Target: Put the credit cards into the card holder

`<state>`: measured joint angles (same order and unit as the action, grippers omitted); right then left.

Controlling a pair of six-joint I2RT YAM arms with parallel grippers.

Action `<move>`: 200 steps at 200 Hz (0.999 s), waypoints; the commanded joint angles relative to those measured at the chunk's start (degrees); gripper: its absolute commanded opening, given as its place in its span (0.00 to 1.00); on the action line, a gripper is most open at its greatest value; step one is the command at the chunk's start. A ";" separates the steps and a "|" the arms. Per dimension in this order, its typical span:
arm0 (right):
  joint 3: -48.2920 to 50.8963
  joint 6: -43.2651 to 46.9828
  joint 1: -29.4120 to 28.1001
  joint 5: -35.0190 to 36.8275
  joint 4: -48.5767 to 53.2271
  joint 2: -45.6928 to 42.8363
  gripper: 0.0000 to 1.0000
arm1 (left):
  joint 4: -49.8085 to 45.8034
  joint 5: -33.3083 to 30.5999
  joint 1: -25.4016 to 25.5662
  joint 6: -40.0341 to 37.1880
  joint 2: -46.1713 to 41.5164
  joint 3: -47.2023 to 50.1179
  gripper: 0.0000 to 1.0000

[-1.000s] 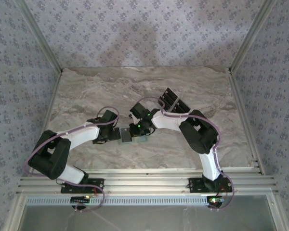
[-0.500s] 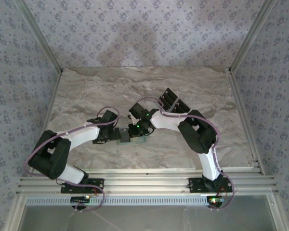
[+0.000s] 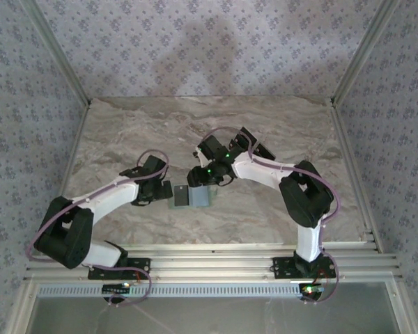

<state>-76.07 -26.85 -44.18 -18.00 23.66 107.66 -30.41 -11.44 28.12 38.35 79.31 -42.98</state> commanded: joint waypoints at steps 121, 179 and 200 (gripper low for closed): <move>-0.39 2.62 0.12 2.10 3.32 6.19 0.56 | -0.71 1.33 5.21 2.15 -0.91 -1.95 0.97; -0.49 -0.27 -0.42 -2.73 1.04 8.09 0.58 | 3.01 1.71 9.79 4.14 -1.35 -0.22 0.97; -0.04 -1.95 -0.56 -4.33 -0.72 8.10 0.58 | 4.60 1.69 11.55 4.65 -1.44 0.52 0.97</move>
<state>-76.18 -26.13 -44.01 -19.16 23.79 113.80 -28.25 -9.96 38.00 41.56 78.26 -43.66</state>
